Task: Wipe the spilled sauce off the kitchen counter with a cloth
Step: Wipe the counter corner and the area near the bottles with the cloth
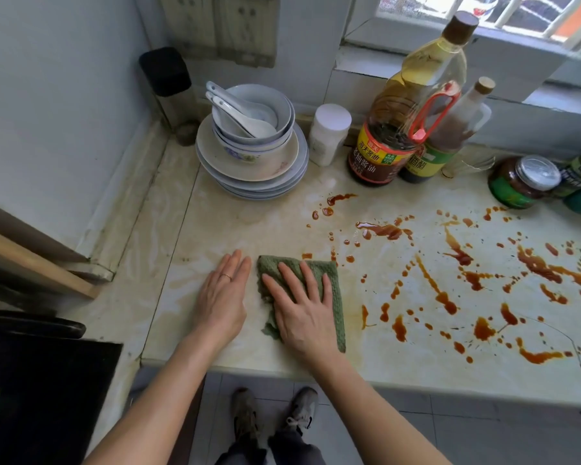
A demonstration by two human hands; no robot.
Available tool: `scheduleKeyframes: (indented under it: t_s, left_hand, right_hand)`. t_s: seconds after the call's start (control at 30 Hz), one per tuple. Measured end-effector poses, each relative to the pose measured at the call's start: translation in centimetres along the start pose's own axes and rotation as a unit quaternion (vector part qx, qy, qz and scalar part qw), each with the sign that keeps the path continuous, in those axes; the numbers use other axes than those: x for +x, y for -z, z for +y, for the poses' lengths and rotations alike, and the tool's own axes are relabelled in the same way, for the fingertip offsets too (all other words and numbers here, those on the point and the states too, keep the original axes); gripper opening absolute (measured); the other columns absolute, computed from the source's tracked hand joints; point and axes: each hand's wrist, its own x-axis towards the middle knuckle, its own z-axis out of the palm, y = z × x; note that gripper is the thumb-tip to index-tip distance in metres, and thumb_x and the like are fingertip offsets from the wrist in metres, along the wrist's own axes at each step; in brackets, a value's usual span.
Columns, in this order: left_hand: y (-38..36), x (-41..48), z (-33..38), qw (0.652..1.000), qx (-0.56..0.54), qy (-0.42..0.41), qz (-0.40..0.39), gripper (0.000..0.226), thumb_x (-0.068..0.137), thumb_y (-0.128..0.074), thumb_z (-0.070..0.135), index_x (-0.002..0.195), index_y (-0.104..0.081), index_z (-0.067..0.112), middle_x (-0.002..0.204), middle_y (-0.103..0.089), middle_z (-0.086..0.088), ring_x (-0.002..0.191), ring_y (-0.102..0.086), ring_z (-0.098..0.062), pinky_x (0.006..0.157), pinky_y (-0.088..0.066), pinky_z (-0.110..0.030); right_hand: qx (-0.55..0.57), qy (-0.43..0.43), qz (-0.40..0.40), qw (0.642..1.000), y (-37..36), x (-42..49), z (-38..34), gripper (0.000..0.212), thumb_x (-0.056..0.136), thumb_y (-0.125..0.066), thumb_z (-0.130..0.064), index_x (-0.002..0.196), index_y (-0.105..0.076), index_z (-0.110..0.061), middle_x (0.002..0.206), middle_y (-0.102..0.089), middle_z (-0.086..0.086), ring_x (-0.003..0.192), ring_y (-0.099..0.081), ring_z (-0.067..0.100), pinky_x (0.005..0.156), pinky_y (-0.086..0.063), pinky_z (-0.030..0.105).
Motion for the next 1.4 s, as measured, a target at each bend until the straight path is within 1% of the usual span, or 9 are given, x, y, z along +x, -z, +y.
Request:
scheduleKeyframes:
  t_s: [0.23, 0.43, 0.6, 0.7, 0.87, 0.97, 1.17, 1.27, 1.4]
  left_hand:
    - [0.6, 0.0, 0.1, 1.0, -0.01, 0.002, -0.015, 0.079, 0.082, -0.033, -0.016, 0.15, -0.011, 0.018, 0.159, 0.0, 0.003, 0.145, 0.001, -0.012, 0.119, -0.007, -0.028]
    - [0.6, 0.1, 0.2, 1.0, 0.002, 0.0, -0.012, 0.075, 0.084, -0.033, -0.011, 0.15, -0.013, 0.019, 0.159, -0.001, 0.002, 0.146, -0.001, -0.013, 0.118, -0.007, -0.027]
    - [1.0, 0.1, 0.2, 1.0, -0.004, 0.004, -0.019, 0.079, 0.083, -0.031, -0.016, 0.15, -0.01, 0.02, 0.158, 0.001, 0.005, 0.145, 0.001, -0.011, 0.117, -0.006, -0.024]
    - [1.2, 0.0, 0.3, 1.0, -0.001, -0.001, -0.016, 0.076, 0.084, -0.033, -0.013, 0.15, -0.012, 0.019, 0.159, -0.001, 0.004, 0.145, -0.001, -0.012, 0.117, -0.007, -0.024]
    - [1.3, 1.2, 1.1, 0.999, 0.037, 0.016, -0.004, 0.062, 0.086, -0.038, -0.002, 0.145, -0.03, 0.016, 0.155, -0.023, -0.006, 0.142, -0.022, -0.021, 0.115, -0.018, -0.034]
    - [1.7, 2.2, 1.9, 0.998, 0.059, 0.021, 0.023, 0.055, 0.081, -0.046, 0.0, 0.135, -0.047, 0.011, 0.139, -0.048, -0.012, 0.122, -0.046, -0.033, 0.102, -0.036, -0.039]
    - [1.8, 4.7, 3.0, 0.999, 0.035, -0.008, 0.009, 0.058, 0.083, -0.04, -0.002, 0.14, -0.037, 0.011, 0.15, -0.031, -0.01, 0.135, -0.03, -0.028, 0.109, -0.03, -0.035]
    - [1.6, 6.5, 2.9, 0.999, 0.025, -0.039, 0.001, 0.062, 0.081, -0.039, -0.002, 0.142, -0.033, 0.008, 0.152, -0.027, -0.012, 0.139, -0.026, -0.027, 0.114, -0.023, -0.032]
    - [1.9, 8.6, 3.3, 0.999, 0.023, -0.042, -0.018, 0.068, 0.083, -0.047, 0.003, 0.146, -0.023, 0.008, 0.155, -0.021, -0.009, 0.143, -0.019, -0.024, 0.116, -0.02, -0.03]
  right_hand:
    - [0.025, -0.195, 0.055, 0.979, 0.2, 1.4, 2.6, 0.052, 0.094, -0.032, -0.039, 0.143, -0.045, -0.031, 0.152, -0.04, 0.003, 0.143, -0.026, 0.033, 0.112, -0.017, 0.064]
    - [-0.004, -0.065, 0.008, 0.998, -0.7, 2.2, 0.4, 0.055, 0.09, -0.037, -0.04, 0.145, -0.04, -0.034, 0.153, -0.039, 0.0, 0.144, -0.026, 0.035, 0.11, -0.014, 0.064]
    - [0.004, -0.171, -0.004, 0.985, 0.3, 4.0, 3.9, 0.058, 0.096, -0.021, -0.05, 0.151, -0.027, -0.035, 0.161, -0.022, -0.003, 0.149, -0.008, 0.025, 0.117, -0.004, 0.058]
    - [0.02, -0.233, 0.032, 0.972, 0.3, 3.1, 3.6, 0.059, 0.096, -0.022, -0.049, 0.152, -0.029, -0.032, 0.16, -0.025, -0.001, 0.149, -0.008, 0.027, 0.116, -0.006, 0.062]
    - [0.005, -0.096, 0.01, 0.995, -0.3, 1.8, 0.1, 0.059, 0.094, -0.034, -0.047, 0.151, -0.029, -0.036, 0.158, -0.029, -0.001, 0.148, -0.015, 0.035, 0.112, -0.01, 0.065]
    - [-0.009, -0.064, -0.001, 0.998, -0.2, 3.7, 1.8, 0.057, 0.094, -0.031, -0.045, 0.15, -0.032, -0.034, 0.158, -0.029, -0.003, 0.148, -0.018, 0.032, 0.112, -0.01, 0.061]
    - [0.049, -0.199, 0.029, 0.978, 0.7, 4.4, 2.8, 0.057, 0.094, -0.025, -0.045, 0.15, -0.033, -0.035, 0.159, -0.027, -0.007, 0.149, -0.012, 0.023, 0.118, -0.001, 0.054]
    - [0.042, -0.133, 0.024, 0.99, 0.4, 3.5, -0.1, 0.06, 0.084, -0.04, -0.04, 0.143, -0.046, -0.03, 0.152, -0.04, -0.003, 0.143, -0.027, 0.029, 0.112, -0.013, 0.059]
    - [0.009, -0.093, 0.005, 0.996, 0.8, 8.0, 0.6, 0.062, 0.08, -0.039, -0.042, 0.14, -0.05, -0.033, 0.147, -0.047, -0.004, 0.133, -0.037, 0.03, 0.102, -0.027, 0.054]
